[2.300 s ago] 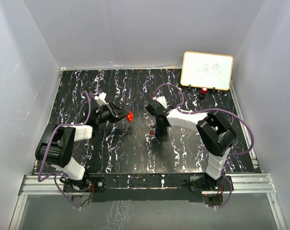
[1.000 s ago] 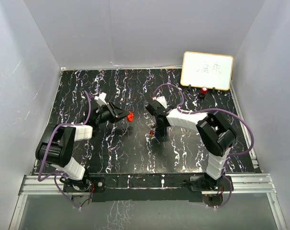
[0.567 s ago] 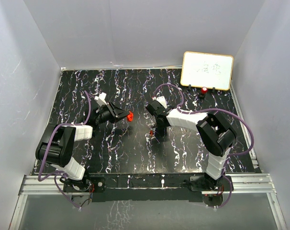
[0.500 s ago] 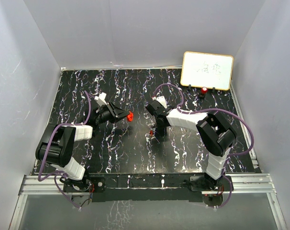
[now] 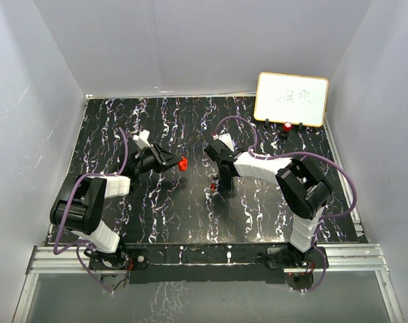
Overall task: Insert the wireless bluetooth earbuds into the charging case
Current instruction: Pick up the earbud from the center of the board.
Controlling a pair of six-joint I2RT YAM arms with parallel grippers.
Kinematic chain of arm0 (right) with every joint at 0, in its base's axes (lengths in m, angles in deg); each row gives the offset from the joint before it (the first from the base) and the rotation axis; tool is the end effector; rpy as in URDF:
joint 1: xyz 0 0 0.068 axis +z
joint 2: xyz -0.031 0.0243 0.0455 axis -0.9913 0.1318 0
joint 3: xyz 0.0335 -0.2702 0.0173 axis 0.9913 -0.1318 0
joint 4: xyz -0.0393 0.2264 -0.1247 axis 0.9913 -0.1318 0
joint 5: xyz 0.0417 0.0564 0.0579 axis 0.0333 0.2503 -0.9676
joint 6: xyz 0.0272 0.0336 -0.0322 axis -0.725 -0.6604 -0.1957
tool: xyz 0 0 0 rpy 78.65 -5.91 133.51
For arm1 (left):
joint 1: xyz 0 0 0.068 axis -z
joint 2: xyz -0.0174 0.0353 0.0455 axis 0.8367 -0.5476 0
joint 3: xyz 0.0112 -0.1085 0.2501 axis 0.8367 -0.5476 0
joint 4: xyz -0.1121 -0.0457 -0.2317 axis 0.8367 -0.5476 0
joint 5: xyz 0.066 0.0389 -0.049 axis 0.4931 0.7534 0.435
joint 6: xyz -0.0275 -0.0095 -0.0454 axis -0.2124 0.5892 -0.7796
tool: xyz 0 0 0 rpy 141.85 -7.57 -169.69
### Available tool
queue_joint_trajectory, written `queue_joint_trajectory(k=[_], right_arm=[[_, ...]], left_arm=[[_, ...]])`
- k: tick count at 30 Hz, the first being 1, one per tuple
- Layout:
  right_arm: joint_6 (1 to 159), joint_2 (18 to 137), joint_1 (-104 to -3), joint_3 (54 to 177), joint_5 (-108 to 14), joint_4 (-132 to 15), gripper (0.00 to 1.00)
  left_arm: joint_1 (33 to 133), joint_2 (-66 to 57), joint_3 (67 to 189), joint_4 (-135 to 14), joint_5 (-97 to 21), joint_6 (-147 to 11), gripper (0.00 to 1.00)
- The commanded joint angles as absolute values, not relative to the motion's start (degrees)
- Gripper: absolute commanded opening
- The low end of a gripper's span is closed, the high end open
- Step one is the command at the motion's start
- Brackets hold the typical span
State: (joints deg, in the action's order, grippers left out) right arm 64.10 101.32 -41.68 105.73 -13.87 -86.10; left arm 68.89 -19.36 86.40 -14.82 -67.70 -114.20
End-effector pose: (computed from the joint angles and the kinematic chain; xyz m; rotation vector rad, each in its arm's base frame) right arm 0.2814 0.2223 0.1632 -0.2901 2.5531 -0.2170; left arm 0.2863 -0.0837 0.1742 -0.2602 1.9659 -1.4233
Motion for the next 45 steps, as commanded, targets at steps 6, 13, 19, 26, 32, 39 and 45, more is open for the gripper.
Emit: queue_joint_trajectory(k=[6, 13, 19, 26, 32, 39, 45], right_arm=[[64.16, 101.1, -41.89, 108.09, -13.0, -84.37, 0.13], [64.09, 100.69, -41.84, 107.92, -12.79, -84.43, 0.06], [64.31, 100.18, -41.83, 107.47, -12.67, -83.99, 0.03], [64.16, 100.22, -41.84, 107.29, -12.91, -84.29, 0.21], [64.12, 100.04, -41.89, 107.52, -12.8, -84.35, 0.22], [64.24, 100.21, -41.9, 107.65, -12.68, -84.37, 0.15], [64.21, 100.3, -41.87, 107.74, -12.67, -84.46, 0.09]], left_arm=[[68.48, -19.14, 87.17, -13.42, -68.48, -114.16, 0.0], [68.47, -19.22, 87.1, -13.32, -68.49, -114.17, 0.0], [68.41, -19.15, 87.13, -13.4, -68.46, -114.13, 0.0], [68.48, -19.06, 87.01, -13.46, -68.52, -114.13, 0.0], [68.44, -19.29, 87.03, -13.32, -68.49, -114.13, 0.0], [68.43, -19.23, 87.01, -13.33, -68.45, -114.1, 0.0], [68.47, -19.28, 87.01, -13.33, -68.49, -114.1, 0.0]])
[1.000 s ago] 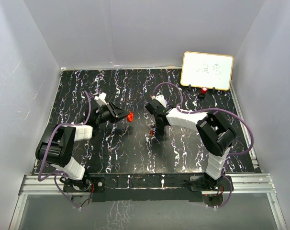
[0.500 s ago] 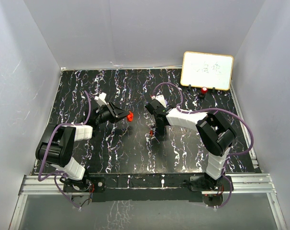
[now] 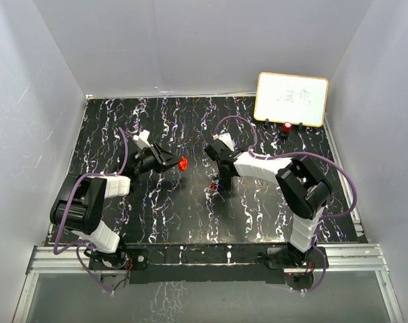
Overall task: Insert the wireless bluetooth earbuds into the charging case
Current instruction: Pick up the earbud from the center of the board.
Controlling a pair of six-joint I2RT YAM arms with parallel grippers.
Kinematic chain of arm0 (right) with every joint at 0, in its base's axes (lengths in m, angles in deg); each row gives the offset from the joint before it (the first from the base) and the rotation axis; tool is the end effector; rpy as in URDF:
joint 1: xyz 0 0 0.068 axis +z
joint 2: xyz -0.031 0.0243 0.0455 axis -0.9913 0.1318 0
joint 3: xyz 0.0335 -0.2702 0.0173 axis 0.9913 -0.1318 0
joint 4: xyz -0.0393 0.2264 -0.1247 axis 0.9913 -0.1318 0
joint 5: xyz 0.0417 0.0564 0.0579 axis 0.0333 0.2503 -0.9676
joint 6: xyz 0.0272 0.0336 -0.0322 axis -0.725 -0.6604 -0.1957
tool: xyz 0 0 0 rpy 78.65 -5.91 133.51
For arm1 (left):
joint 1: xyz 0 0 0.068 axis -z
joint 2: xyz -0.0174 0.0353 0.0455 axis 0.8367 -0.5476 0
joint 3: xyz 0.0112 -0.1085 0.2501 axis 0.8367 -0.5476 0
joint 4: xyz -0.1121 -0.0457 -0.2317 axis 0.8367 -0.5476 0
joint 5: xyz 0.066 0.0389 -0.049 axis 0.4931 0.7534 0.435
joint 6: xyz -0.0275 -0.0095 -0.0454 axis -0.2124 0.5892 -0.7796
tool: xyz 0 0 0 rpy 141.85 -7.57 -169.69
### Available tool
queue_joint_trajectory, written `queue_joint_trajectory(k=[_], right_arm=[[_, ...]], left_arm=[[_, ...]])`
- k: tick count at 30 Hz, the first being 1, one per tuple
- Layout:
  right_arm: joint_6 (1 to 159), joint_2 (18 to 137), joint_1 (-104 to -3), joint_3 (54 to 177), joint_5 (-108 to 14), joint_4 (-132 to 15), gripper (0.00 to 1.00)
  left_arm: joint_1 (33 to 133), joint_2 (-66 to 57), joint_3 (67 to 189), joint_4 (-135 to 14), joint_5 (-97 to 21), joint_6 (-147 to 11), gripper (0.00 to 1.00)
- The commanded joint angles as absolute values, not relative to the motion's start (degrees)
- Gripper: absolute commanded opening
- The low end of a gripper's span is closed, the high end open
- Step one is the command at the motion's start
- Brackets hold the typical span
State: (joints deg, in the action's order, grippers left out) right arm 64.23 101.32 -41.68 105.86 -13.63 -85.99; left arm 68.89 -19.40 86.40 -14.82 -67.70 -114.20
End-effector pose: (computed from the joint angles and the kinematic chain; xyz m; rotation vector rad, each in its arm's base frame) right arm 0.2820 0.2226 0.1639 -0.2900 2.5476 -0.2193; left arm 0.2864 -0.0837 0.1740 -0.2607 1.9665 -1.4232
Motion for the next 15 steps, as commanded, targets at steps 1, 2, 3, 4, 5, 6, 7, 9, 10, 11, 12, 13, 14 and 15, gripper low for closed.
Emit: queue_joint_trajectory(k=[1, 2, 3, 4, 5, 6, 7, 9, 10, 11, 12, 13, 14, 15], right_arm=[[64.25, 100.31, -41.89, 107.74, -12.71, -84.52, 0.08], [64.24, 100.31, -41.88, 107.81, -12.76, -84.55, 0.06], [64.26, 100.24, -41.85, 107.78, -12.79, -84.55, 0.05], [64.26, 100.16, -41.83, 107.82, -12.8, -84.47, 0.05], [64.2, 99.97, -41.86, 107.82, -12.68, -84.39, 0.04], [64.24, 99.65, -41.83, 107.59, -12.51, -83.98, 0.03], [64.25, 99.08, -41.86, 107.22, -12.46, -83.17, 0.02], [65.05, 96.94, -41.82, 105.63, -12.83, -80.37, 0.02], [65.56, 94.88, -41.89, 104.06, -13.32, -77.5, 0.01], [66.16, 92.6, -41.83, 102.1, -13.91, -73.98, 0.01], [66.61, 90.53, -41.91, 99.92, -14.75, -70.23, 0.0], [66.92, 88.2, -41.98, 97.73, -15.62, -66.29, 0.0], [67.17, 86.27, -42.13, 95.94, -16.66, -62.87, 0.0], [67.62, 84.31, -42.23, 94.21, -17.64, -59.4, 0.0]], left_arm=[[68.48, -19.29, 87.01, -13.4, -68.45, -114.14, 0.0], [68.44, -19.25, 86.99, -13.44, -68.46, -114.12, 0.0], [68.45, -19.22, 87.09, -13.42, -68.42, -114.1, 0.0], [68.44, -19.25, 87.1, -13.41, -68.48, -114.11, 0.0], [68.46, -19.23, 87.1, -13.38, -68.52, -114.1, 0.0], [68.47, -19.24, 87.14, -13.26, -68.49, -114.18, 0.0], [68.48, -19.28, 87.18, -13.29, -68.5, -114.25, 0.0], [68.45, -19.29, 87.42, -13.17, -68.59, -114.48, 0.0], [68.44, -19.21, 87.63, -13.02, -68.72, -114.75, 0.0], [68.47, -19.1, 87.77, -12.77, -68.82, -115.13, 0.0], [68.46, -19.0, 87.88, -12.57, -68.84, -115.35, 0.0], [68.48, -18.84, 88.15, -12.66, -68.9, -115.51, 0.0], [68.55, -18.63, 88.35, -12.89, -68.91, -115.6, 0.0], [68.53, -18.54, 88.6, -13.1, -68.86, -115.68, 0.0]])
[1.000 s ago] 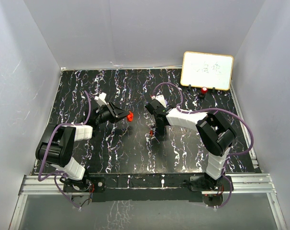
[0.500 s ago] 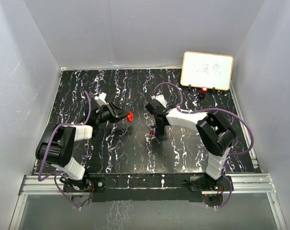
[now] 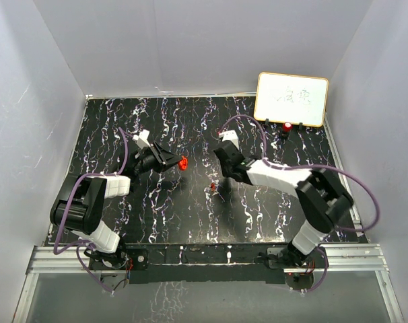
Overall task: Insert the wireless bluetooth earbuds into the charging case
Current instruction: Pick up the earbud from the center of the board.
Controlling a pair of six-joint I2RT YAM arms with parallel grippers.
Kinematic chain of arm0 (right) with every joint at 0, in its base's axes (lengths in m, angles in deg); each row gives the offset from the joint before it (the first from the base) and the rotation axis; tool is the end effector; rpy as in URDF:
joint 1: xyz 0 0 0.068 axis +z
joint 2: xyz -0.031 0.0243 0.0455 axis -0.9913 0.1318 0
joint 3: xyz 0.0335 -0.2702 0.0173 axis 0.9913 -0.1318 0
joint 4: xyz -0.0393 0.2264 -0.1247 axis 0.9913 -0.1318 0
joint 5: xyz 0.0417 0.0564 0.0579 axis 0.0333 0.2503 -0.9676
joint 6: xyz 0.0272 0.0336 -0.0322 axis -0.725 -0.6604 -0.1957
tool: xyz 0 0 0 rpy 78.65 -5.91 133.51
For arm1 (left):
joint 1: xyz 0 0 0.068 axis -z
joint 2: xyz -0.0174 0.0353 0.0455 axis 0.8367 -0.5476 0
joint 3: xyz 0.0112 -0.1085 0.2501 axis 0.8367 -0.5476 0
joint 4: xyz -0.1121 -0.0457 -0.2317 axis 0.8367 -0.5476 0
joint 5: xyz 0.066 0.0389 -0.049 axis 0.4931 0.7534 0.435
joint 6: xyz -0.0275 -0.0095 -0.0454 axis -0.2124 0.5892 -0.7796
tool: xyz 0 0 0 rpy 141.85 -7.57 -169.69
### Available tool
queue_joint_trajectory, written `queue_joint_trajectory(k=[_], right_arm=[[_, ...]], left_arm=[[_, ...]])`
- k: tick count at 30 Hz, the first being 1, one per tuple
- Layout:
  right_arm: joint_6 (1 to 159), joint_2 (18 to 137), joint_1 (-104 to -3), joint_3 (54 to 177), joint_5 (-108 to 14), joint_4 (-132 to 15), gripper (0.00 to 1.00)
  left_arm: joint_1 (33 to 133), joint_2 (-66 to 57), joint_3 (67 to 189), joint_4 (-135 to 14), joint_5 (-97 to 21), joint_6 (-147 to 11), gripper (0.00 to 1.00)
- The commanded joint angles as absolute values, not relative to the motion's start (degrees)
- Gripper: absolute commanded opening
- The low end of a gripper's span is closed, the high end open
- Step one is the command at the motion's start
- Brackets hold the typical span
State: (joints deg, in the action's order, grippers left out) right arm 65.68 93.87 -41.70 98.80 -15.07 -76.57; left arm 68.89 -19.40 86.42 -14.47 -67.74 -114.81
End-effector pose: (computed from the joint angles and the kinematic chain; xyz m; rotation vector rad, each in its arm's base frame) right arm 0.2689 0.2122 0.1804 -0.2663 2.4299 -0.0765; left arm 0.2865 -0.0838 0.1747 -0.2667 1.9621 -1.4311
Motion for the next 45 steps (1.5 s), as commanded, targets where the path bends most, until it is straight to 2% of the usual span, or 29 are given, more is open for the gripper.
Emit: queue_joint_trajectory(k=[1, 7, 18, 25, 32, 45], right_arm=[[67.88, 82.77, -42.28, 92.83, -18.31, -55.82, 0.0], [70.36, 77.23, -42.68, 86.82, -24.56, -41.92, 0.0], [71.49, 73.26, -44.56, 69.29, -37.09, -4.68, 0.0], [73.14, 78.86, -44.66, 61.39, -39.2, 21.16, 0.0], [73.01, 91.53, -44.7, 57.96, -41.72, 45.49, 0.0], [74.95, 97.73, -44.67, 65.72, -45.01, 46.15, 0.0]], left_arm=[[68.59, -18.39, 88.97, -13.24, -68.84, -115.82, 0.0], [70.33, -18.81, 91.08, -12.8, -68.2, -117.11, 0.0], [73.63, -20.99, 93.84, -10.21, -67.03, -119.78, 0.0], [74.55, -21.62, 93.97, -9.12, -66.11, -120.91, 0.0], [75.55, -22.43, 94.06, -6.44, -65.53, -123.77, 0.0], [76.46, -22.88, 93.72, -4.47, -67.64, -126.97, 0.0]])
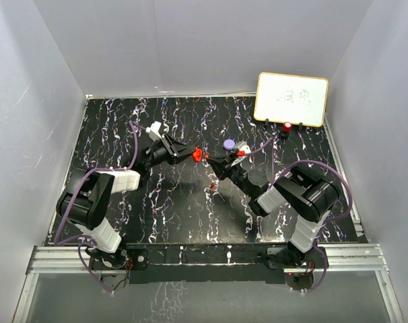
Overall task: Insert the wireless bluetooth earbuds into the charging case
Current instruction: Pick up the earbud from the center of the board, then place the earbud at the center of the board.
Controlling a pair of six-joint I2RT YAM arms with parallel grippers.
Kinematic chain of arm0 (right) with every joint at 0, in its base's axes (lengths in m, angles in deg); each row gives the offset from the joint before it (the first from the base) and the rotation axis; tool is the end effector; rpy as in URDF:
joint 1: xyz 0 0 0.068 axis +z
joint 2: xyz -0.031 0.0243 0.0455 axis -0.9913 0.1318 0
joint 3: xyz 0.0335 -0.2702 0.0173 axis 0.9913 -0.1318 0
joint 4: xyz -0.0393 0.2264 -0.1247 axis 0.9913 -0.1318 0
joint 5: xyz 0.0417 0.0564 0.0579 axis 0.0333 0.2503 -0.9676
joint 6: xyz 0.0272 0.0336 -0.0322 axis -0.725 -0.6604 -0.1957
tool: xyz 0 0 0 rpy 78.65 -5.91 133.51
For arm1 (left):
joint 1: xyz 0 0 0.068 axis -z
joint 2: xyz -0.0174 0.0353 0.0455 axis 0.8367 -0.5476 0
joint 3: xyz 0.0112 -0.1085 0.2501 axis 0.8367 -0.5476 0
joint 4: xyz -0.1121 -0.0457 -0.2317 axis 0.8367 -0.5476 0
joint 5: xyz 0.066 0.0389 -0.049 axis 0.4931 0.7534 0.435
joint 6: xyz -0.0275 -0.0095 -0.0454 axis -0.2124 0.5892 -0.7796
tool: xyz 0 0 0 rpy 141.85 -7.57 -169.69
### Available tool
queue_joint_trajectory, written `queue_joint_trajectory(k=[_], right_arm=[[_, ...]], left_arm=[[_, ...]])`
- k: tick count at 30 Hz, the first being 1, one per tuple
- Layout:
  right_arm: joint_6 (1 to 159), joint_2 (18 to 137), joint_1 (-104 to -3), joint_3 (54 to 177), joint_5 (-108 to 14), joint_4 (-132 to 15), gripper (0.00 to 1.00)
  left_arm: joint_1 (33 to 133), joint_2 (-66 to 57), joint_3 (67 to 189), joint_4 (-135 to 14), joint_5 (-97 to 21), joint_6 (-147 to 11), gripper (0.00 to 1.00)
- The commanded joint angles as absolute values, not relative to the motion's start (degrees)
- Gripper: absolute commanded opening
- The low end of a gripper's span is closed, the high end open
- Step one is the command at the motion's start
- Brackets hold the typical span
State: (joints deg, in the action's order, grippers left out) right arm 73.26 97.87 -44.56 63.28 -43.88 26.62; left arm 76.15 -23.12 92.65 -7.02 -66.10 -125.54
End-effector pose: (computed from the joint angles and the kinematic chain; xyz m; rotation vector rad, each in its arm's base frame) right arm 0.2285 0.1813 0.1577 -0.3862 1.4538 0.7861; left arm 0.3000 -0.1277 0.1994 -0.2452 1.8667 -1.6365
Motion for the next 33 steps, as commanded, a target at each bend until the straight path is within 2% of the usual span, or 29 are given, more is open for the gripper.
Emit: queue_joint_trajectory(k=[1, 8, 13, 15, 20, 22, 28, 33], right_arm=[[74.93, 97.56, -44.69, 65.99, -44.87, 46.17, 0.0], [75.86, 96.37, -44.72, 66.9, -44.64, 46.13, 0.0], [75.01, 90.76, -45.15, 63.91, -42.04, 40.67, 0.0], [74.54, 85.74, -45.3, 63.1, -41.48, 31.74, 0.0], [72.76, 71.62, -45.31, 69.97, -32.91, -14.85, 0.0], [73.2, 69.14, -45.37, 74.32, -30.98, -29.1, 0.0], [70.87, 68.76, -45.36, 80.27, -29.37, -47.98, 0.0], [68.53, 73.45, -45.33, 85.31, -30.47, -57.03, 0.0]], left_arm=[[76.48, -23.1, 93.71, -3.97, -67.84, -127.44, 0.0], [76.51, -23.99, 93.75, -1.0, -68.65, -129.66, 0.0], [76.33, -20.79, 93.71, -8.41, -66.68, -124.93, 0.0], [75.97, -19.08, 93.57, -11.43, -65.54, -122.95, 0.0], [74.87, -15.69, 93.98, -17.29, -63.9, -119.18, 0.0], [74.73, -14.82, 94.24, -18.79, -63.42, -117.94, 0.0], [74.64, -14.49, 94.0, -19.27, -63.42, -117.48, 0.0], [74.66, -14.36, 93.4, -19.36, -63.37, -117.24, 0.0]])
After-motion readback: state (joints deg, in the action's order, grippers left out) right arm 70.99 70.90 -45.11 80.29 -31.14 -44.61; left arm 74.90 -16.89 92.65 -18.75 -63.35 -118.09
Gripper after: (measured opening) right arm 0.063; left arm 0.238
